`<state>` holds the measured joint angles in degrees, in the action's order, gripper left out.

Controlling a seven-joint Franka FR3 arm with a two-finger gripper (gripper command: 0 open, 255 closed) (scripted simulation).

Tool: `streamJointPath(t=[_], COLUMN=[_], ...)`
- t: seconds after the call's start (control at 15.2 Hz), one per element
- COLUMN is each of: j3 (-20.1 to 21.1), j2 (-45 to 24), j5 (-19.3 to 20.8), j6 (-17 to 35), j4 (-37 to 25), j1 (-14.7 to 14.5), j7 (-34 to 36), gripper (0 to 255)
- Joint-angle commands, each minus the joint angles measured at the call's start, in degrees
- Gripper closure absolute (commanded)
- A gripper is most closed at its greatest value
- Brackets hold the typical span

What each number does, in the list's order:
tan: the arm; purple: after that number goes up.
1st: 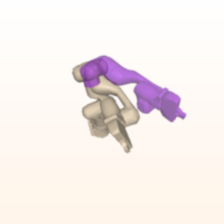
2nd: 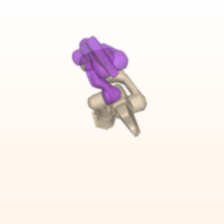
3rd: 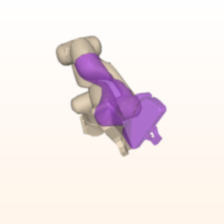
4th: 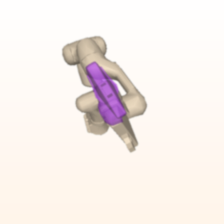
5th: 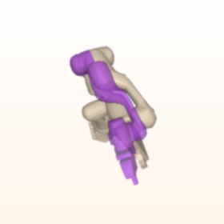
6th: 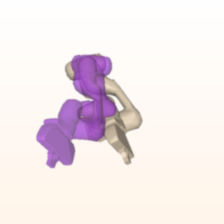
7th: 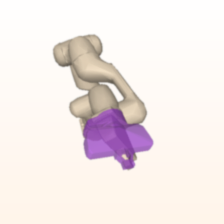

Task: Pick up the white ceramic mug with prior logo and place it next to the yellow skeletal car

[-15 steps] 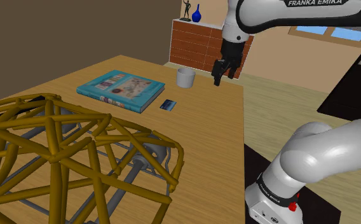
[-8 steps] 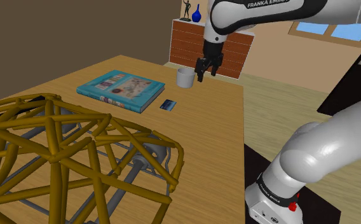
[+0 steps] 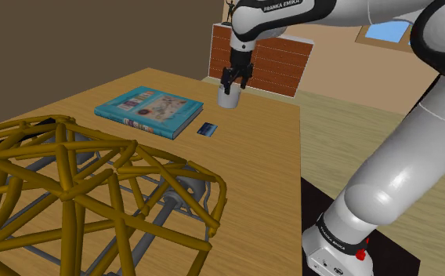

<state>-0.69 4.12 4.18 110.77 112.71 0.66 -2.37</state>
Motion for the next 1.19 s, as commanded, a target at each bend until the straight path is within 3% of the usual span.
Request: streamJointPath(t=[0.0,0.26,0.73,1.12], j3=[-0.15,-0.25,-0.31,-0.31], j2=[-4.31,-13.33,-14.63,-14.76], j5=[-0.58,-1.79,-1.74,-1.74], j6=[0.39,-0.09,4.90,5.31], j4=[-4.16,-14.04,-10.35,-10.08], j1=[0.07,0.32,0.45,0.46], j7=[-0.69,-2.02,-1.98,-1.98], gripper=[0,0,0,0])
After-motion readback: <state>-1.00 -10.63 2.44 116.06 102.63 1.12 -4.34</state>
